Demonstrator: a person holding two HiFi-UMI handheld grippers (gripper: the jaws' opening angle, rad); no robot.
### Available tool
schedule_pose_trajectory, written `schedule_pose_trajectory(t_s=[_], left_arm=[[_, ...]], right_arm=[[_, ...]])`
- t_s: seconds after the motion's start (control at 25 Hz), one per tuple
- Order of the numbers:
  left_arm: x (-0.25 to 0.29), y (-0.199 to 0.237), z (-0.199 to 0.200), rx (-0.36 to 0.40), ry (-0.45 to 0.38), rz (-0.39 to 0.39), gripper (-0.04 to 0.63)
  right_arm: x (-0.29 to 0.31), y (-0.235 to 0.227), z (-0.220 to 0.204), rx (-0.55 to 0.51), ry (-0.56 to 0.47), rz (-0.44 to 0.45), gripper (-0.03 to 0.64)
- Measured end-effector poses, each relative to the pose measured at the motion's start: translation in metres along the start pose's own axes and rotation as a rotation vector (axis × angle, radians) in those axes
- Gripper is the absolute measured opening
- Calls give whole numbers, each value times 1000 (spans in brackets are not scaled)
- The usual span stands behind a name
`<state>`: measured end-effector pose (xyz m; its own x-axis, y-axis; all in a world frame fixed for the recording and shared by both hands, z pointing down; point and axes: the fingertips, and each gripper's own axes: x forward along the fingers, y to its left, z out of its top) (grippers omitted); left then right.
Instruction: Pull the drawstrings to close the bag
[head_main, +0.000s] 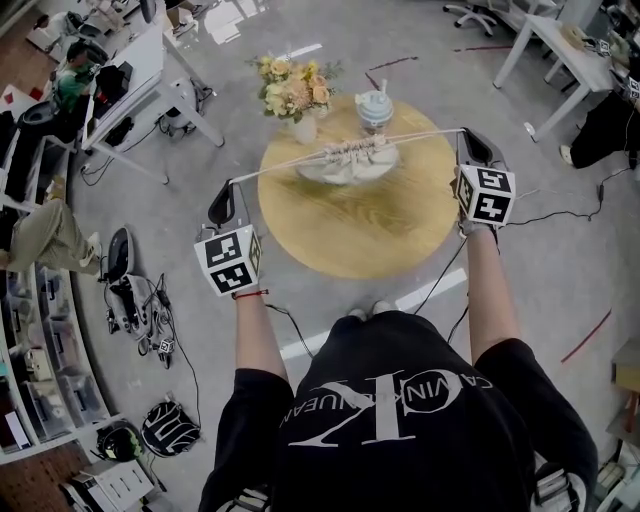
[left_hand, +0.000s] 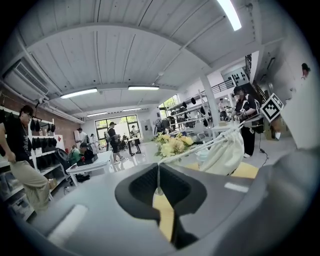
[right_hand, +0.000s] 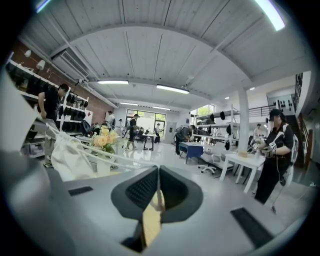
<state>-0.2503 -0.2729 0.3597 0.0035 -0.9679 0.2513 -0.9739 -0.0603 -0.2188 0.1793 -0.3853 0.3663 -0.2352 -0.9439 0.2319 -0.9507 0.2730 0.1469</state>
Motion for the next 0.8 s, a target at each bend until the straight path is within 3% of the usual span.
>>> schedule_pose_trajectory(t_s=[0.2,0.44,0.8], left_arm=[[4,-3,0,11,0,11,14],[8,-2,22,4,-54,21,14],[7,-2,65,-11,-145,13,14]], right_arm=[[2,4,1,4,3,-23,20],[0,13,43,-87,-75,-23,20],[-6,27,75,-84,-144,24,21]])
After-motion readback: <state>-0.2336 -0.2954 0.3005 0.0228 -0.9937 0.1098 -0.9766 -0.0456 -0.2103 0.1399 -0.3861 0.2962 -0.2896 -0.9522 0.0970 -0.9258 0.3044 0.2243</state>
